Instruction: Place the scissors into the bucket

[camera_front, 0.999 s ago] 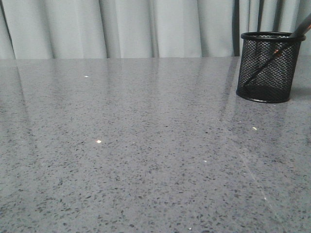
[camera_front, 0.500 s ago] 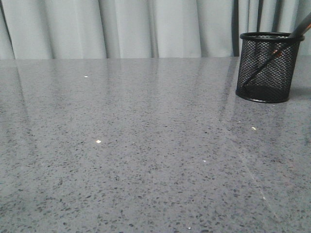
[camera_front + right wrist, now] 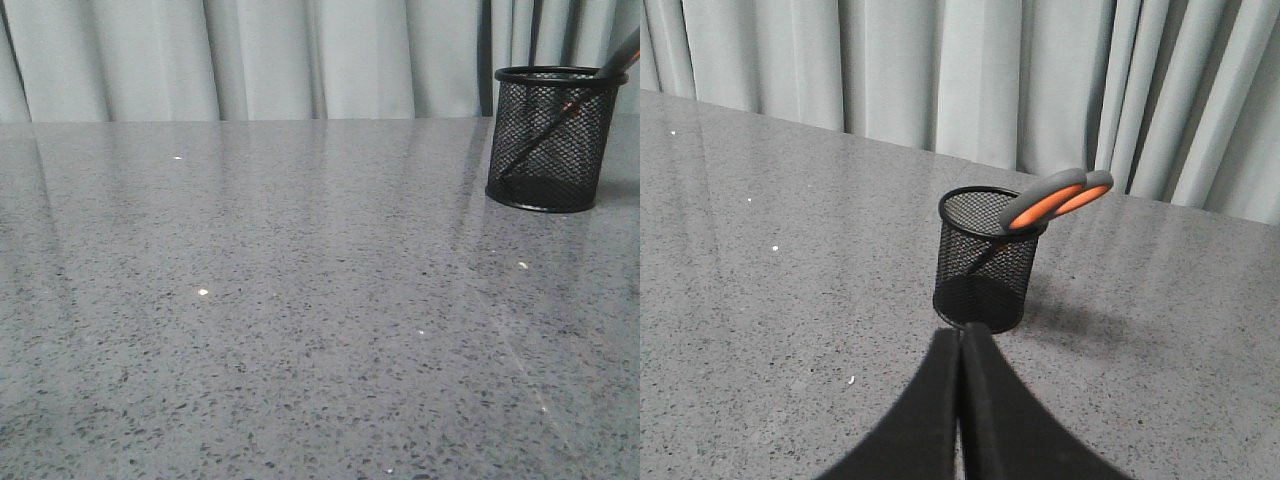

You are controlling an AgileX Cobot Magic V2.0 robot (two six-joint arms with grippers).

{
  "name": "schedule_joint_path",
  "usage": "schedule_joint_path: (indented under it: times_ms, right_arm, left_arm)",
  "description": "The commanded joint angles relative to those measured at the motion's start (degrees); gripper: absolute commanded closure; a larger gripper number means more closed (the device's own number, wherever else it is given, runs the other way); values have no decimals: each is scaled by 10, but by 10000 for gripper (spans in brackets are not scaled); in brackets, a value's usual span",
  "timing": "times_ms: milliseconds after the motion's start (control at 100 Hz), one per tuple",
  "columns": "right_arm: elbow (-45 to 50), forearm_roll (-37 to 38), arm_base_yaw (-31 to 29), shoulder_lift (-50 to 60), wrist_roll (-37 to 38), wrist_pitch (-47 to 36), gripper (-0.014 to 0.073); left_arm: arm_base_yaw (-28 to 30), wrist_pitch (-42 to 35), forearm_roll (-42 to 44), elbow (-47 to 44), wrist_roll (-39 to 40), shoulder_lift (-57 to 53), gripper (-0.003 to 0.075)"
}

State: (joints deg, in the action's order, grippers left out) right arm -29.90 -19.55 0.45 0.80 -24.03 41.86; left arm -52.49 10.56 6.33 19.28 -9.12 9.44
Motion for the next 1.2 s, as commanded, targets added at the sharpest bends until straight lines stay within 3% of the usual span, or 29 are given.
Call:
schedule_joint_path:
  times_ms: [0, 220, 550, 660, 879, 1009, 1189]
  right_arm:
    - [-12, -7, -3, 6, -4, -46, 657]
    - [-12, -7, -3, 6, -4, -46, 657]
    - [-12, -7, -3, 6, -4, -46, 657]
    - [-12, -7, -3, 6, -4, -46, 657]
    - [-12, -7, -3, 6, -4, -46, 657]
    - [-12, -7, -3, 6, -4, -46, 657]
    - [-12, -7, -3, 6, -4, -46, 657]
  left_arm:
    - [-3, -47, -6, 14, 7, 6, 740]
    - [8, -43, -6, 14, 7, -2, 740]
    - [243, -54, -10, 12, 7, -7, 740]
    - [278, -69, -10, 6, 7, -7, 740]
    - [318, -198, -57, -90, 7, -6, 740]
    - [376, -200, -113, -137, 7, -6, 740]
    - [452, -170, -122, -174, 7, -19, 740]
